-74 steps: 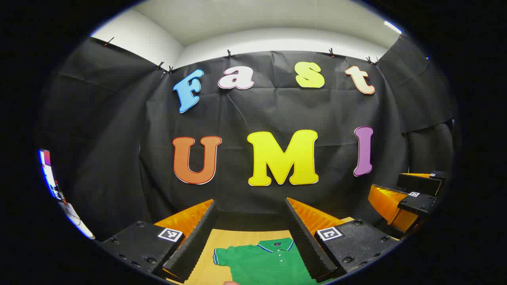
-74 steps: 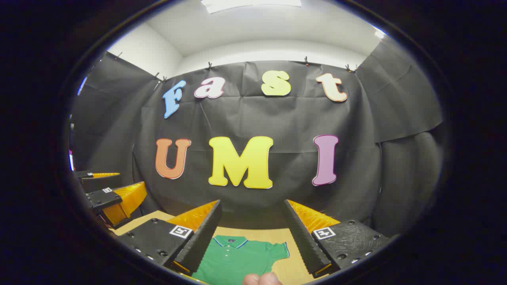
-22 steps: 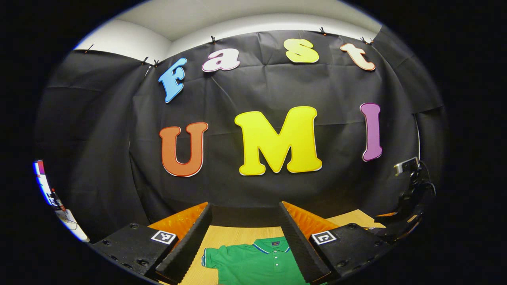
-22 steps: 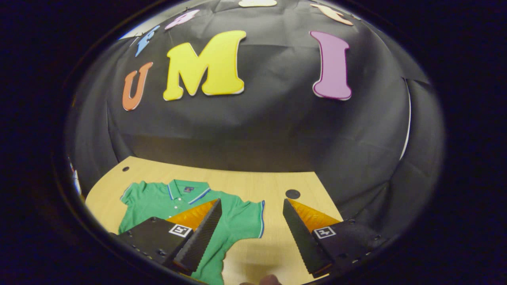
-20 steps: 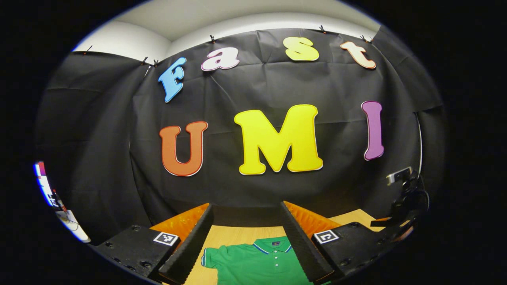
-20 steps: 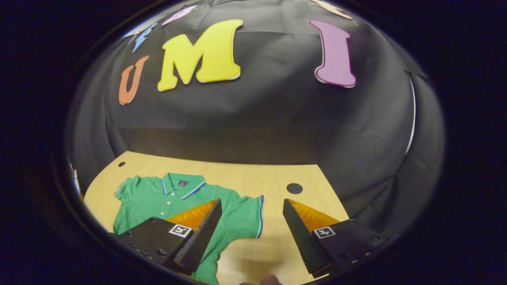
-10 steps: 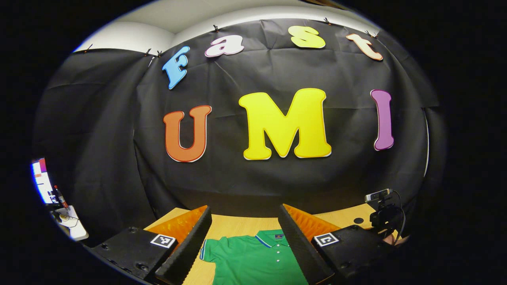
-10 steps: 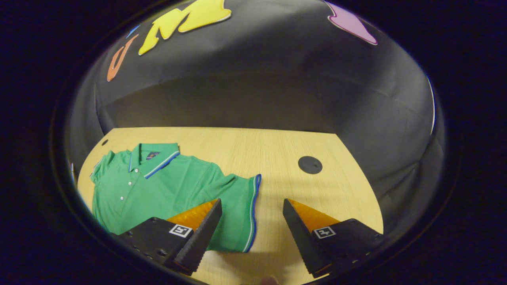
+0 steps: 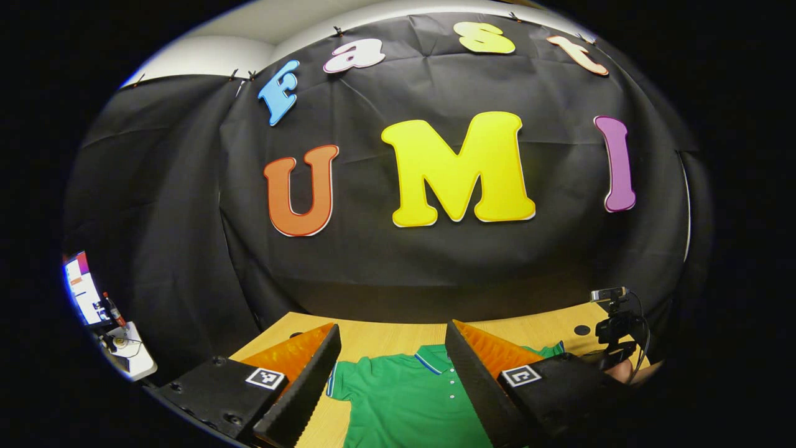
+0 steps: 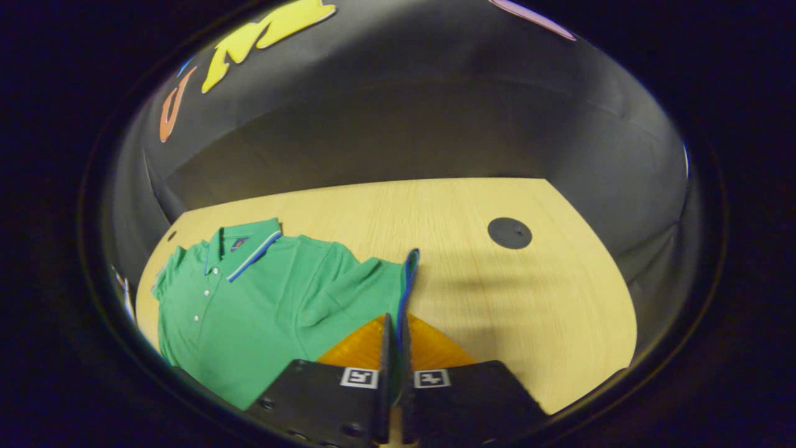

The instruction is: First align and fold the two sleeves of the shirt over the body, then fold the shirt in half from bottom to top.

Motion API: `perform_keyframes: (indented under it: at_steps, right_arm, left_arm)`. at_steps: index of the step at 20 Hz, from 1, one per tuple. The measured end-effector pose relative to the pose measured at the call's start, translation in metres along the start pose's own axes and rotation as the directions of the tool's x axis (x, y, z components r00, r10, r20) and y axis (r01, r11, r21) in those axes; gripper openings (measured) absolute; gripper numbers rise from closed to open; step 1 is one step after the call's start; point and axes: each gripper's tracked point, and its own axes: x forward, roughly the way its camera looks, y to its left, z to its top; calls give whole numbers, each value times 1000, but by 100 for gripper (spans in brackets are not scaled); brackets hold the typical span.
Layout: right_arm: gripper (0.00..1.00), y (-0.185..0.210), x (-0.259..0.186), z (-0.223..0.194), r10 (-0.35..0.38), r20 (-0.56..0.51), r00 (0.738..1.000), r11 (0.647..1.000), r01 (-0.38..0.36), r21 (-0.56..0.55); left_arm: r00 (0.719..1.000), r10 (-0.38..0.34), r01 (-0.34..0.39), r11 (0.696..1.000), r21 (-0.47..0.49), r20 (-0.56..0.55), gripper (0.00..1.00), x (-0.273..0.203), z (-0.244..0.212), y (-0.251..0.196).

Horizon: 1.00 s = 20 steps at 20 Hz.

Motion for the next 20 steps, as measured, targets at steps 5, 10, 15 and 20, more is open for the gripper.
perform_keyframes:
  at_steps: [5, 10, 15, 20]
  right_arm:
    - [0, 4, -9, 8, 17, 9, 1000, 1000, -17, 12]
    - [0, 41, -46, 40, 57, 70, 996, 998, -58, 4]
    - [0, 106, -58, 53, 47, 68, 997, 999, -47, -1]
    - [0, 170, -42, 48, 35, 39, 999, 999, -34, -20]
  left_arm:
    - [1000, -22, 22, 1000, 14, 18, 100, -2, 6, -8]
    - [1000, -12, 12, 999, -36, 10, 100, -5, 1, 2]
    - [1000, 28, -28, 996, -81, 0, 100, -11, -7, 39]
    - [998, 70, -70, 996, -63, -10, 100, -18, -14, 96]
